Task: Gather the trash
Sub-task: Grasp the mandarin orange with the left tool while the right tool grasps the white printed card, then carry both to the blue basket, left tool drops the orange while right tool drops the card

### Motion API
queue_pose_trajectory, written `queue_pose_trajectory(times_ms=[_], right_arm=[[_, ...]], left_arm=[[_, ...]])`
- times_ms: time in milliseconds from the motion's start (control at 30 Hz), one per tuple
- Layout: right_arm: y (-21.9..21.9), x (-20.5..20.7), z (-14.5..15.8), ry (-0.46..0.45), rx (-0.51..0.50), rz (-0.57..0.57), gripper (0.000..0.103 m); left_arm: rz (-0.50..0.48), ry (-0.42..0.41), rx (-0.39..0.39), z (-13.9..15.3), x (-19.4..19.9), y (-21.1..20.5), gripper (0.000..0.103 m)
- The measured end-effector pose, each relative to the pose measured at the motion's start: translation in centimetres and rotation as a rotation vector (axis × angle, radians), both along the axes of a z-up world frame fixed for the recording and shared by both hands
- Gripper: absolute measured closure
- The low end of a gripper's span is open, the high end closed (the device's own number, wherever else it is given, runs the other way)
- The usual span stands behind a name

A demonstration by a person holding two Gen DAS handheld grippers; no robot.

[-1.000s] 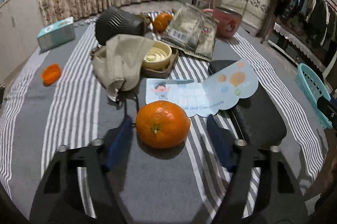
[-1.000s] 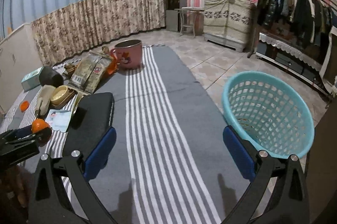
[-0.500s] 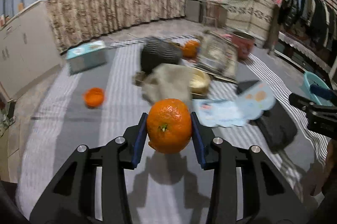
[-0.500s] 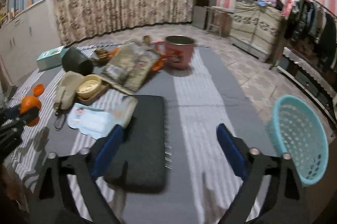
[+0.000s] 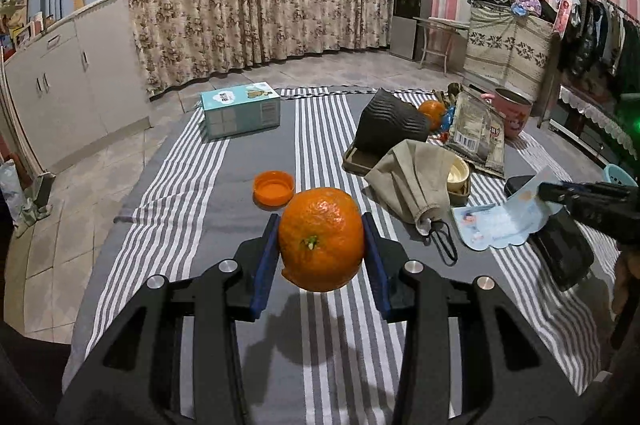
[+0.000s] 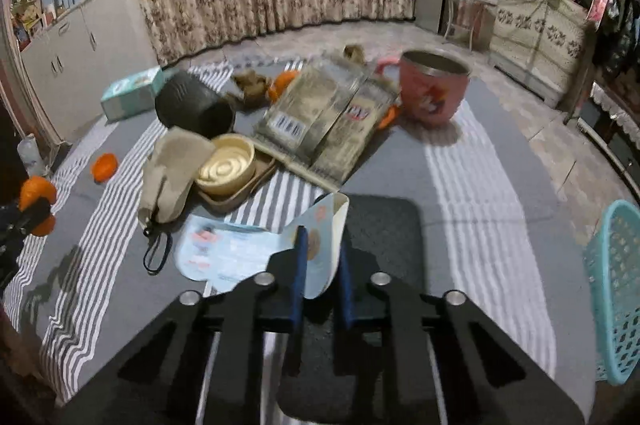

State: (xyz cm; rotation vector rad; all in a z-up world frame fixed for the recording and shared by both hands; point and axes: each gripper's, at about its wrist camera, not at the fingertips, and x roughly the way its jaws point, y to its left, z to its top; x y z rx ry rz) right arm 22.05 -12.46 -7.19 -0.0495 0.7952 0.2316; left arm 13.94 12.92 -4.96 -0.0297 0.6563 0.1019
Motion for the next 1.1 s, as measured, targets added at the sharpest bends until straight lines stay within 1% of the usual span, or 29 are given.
queue_pose_trajectory(times_ms=[67, 133, 267, 433, 500, 600, 700, 833, 867, 933, 1100], right_arm=[[-1.6, -1.0, 1.7, -0.049, 0.016, -0.004, 0.096], [-3.6, -1.8, 3.2, -0.089, 0.027, -0.022, 0.097], [-8.5, -3.6, 5.9, -0.17, 0.011, -0.066, 0.098], [-16.8, -5.9, 8.2, -0.222, 0.003, -0.183, 0.098], [-20.8, -6.9, 8.7, -0.243, -0.011, -0.262, 0.099], [-25.5, -7.8, 8.6, -0.251, 0.006, -0.349, 0.098], [-28.8, -8.5, 7.8, -0.263, -0.004, -0.415, 0.099], [-34.1, -8.9, 5.9, -0.246, 0.057, -0.53, 0.098], [-34.6, -8.8, 5.8, -0.246, 0.054, -0.549, 0.098], [-35.9, -8.9, 5.5, -0.248, 0.05, -0.592, 0.099], [-38.9, -8.6, 4.9, -0.244, 0.045, -0.673, 0.099]], left_arm=[[-0.003, -0.007, -0.007, 0.3, 0.0, -0.5, 0.064], [-0.014, -0.017, -0.005, 0.6, 0.0, -1.3, 0.064], [-0.054, -0.047, 0.008, 1.6, 0.0, -3.9, 0.064], [-0.112, -0.066, 0.023, 2.6, 0.5, -7.8, 0.064], [-0.139, -0.076, 0.016, 3.1, 0.7, -9.4, 0.064], [-0.174, -0.095, 0.016, 3.5, 1.0, -12.5, 0.064], [-0.219, -0.096, 0.036, 3.7, 1.7, -15.9, 0.064], [-0.299, -0.121, 0.069, 4.2, 2.4, -21.6, 0.064], [-0.329, -0.127, 0.07, 4.2, 2.7, -23.6, 0.064], [-0.365, -0.129, 0.063, 4.2, 3.2, -26.1, 0.064], [-0.496, -0.12, 0.019, 3.2, 4.7, -34.3, 0.064]])
